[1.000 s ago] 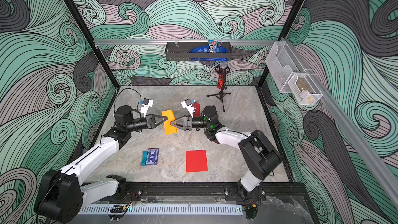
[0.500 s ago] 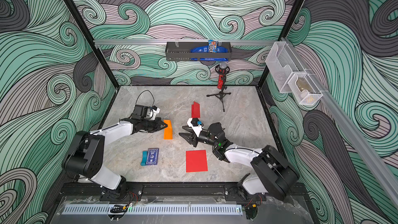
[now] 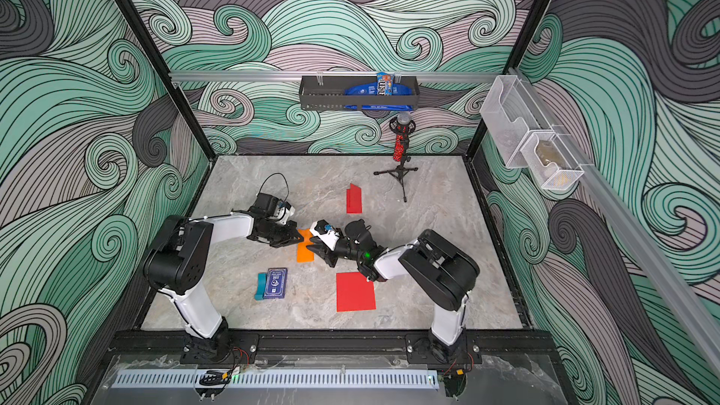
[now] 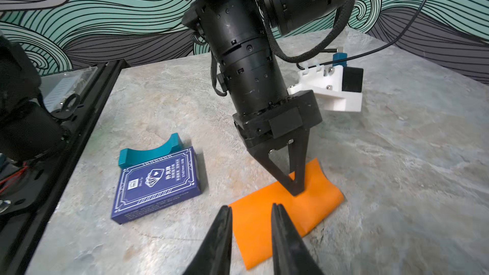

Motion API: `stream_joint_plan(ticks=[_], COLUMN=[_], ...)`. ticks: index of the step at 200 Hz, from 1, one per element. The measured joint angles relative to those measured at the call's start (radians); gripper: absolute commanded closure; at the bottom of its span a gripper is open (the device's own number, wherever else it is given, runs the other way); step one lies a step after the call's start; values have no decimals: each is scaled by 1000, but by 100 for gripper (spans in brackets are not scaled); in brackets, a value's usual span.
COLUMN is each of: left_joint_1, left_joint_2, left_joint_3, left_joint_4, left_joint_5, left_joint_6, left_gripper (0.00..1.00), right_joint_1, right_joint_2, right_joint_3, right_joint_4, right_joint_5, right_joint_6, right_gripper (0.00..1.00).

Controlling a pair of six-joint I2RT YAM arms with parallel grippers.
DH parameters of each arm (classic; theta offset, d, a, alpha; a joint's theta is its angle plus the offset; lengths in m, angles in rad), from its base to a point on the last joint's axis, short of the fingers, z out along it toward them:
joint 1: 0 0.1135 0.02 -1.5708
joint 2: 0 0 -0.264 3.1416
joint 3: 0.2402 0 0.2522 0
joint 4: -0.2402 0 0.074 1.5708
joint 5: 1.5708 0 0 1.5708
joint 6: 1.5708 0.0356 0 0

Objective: Fold the square paper along the opposite sides
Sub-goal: Smooth out the paper at the center of the board.

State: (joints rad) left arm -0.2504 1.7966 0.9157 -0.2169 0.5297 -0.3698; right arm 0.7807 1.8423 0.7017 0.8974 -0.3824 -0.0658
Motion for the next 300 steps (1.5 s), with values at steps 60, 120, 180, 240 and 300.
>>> stream_joint_plan(ticks=[60, 120, 180, 240, 300], left_joint_1=[0, 0, 0, 0, -13], left_joint_2=[2, 2, 6, 6, -5], left_joint_3=[5, 6, 13, 13, 0], left_joint_4=[-7, -8, -16, -17, -15], left_joint_5=[-3, -5, -3, -4, -6], left_joint_6=[3, 3, 3, 2, 1], left_gripper=[100, 100, 100, 100, 100], right_joint_1=[0, 3, 45, 82, 18], right_joint_2=[188, 246, 203, 112, 24], right_joint_3=[149, 154, 82, -13, -61], right_joint_4=[-95, -143, -117, -154, -204], right_joint_5=[39, 64, 128, 162, 102], right_joint_6=[-3, -32, -64, -77, -30], right_gripper=[100, 100, 100, 100, 100])
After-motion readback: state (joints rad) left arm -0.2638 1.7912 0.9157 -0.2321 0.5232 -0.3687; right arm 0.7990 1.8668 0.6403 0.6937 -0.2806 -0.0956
